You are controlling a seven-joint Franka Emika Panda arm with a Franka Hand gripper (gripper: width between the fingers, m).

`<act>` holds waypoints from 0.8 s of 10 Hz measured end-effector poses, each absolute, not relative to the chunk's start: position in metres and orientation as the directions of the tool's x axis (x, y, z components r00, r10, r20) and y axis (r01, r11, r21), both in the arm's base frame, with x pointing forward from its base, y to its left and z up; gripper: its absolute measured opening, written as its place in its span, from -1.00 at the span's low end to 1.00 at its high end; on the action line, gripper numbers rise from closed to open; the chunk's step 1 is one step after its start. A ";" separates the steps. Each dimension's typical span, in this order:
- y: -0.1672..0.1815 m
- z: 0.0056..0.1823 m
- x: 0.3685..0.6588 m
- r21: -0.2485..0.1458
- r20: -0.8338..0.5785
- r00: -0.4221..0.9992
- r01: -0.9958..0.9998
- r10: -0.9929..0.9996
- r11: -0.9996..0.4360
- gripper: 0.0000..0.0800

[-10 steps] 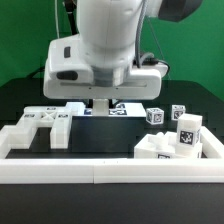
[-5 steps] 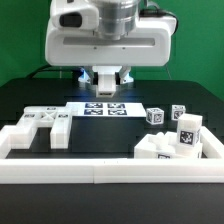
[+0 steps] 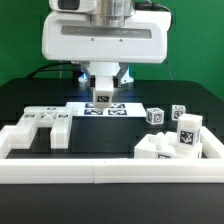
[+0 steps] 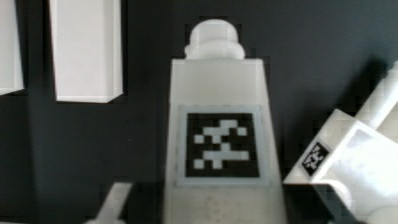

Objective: Assemble chair

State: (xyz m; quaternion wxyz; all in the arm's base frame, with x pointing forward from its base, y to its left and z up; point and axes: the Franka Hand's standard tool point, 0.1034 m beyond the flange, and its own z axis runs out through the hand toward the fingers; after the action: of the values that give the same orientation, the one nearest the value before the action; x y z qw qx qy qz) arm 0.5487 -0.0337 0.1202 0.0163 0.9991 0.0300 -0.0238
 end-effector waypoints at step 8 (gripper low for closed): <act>-0.018 0.129 0.569 0.044 0.133 0.988 0.076 0.082 -0.996 -0.27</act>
Offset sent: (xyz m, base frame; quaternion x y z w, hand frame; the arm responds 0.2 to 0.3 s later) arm 0.0143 0.0211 -0.0020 0.0258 0.0985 -0.0138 0.9947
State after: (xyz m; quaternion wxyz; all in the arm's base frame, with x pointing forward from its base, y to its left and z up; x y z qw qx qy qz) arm 0.5695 -0.0184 0.1293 0.0194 0.9968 0.0396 0.0674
